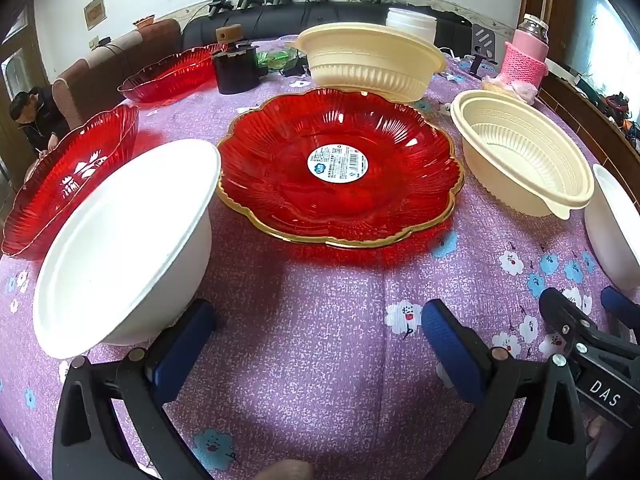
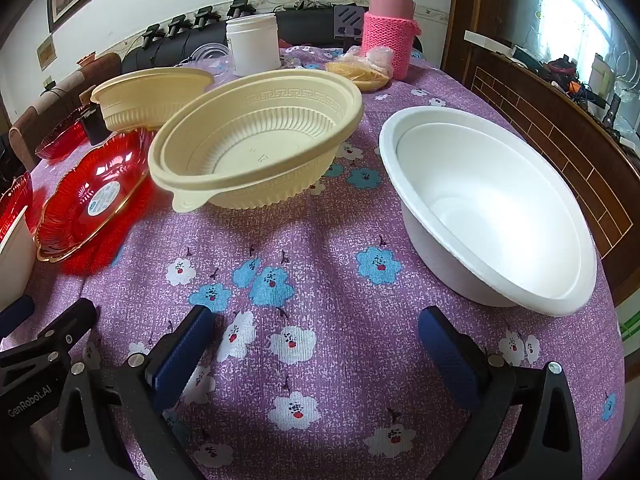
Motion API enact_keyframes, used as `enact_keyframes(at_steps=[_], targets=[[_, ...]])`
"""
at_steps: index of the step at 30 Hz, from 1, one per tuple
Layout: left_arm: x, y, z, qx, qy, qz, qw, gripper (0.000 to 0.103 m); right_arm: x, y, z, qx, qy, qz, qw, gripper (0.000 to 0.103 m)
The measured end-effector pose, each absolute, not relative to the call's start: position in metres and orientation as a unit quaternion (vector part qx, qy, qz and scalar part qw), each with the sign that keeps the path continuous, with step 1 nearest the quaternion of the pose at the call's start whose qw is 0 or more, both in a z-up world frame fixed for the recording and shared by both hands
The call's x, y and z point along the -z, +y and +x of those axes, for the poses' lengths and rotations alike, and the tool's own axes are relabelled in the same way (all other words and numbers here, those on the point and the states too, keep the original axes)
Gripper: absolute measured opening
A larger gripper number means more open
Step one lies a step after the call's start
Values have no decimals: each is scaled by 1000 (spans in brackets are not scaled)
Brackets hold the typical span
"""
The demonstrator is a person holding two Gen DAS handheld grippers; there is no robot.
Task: Organize plates and bowls
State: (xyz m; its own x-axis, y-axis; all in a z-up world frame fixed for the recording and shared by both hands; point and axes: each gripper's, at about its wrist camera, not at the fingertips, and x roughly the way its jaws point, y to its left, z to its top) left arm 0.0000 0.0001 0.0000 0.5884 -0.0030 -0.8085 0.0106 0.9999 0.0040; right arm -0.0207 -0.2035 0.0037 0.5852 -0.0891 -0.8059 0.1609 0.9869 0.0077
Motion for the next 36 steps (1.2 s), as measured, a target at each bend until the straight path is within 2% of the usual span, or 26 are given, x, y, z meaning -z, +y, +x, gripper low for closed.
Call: enact_keyframes(at_steps=[23,29,36], targets=[[-6,-4,-75,61,487,22,871,103,-4,-203,-20,70,450,40,889,102],[-29,1,-110,123,440,13,889,103,-4,-205,-21,60,452,38,889,102],[-62,30,-154,192,381,-43,904,103,-5,-205,-21,50,474,33,878,102]])
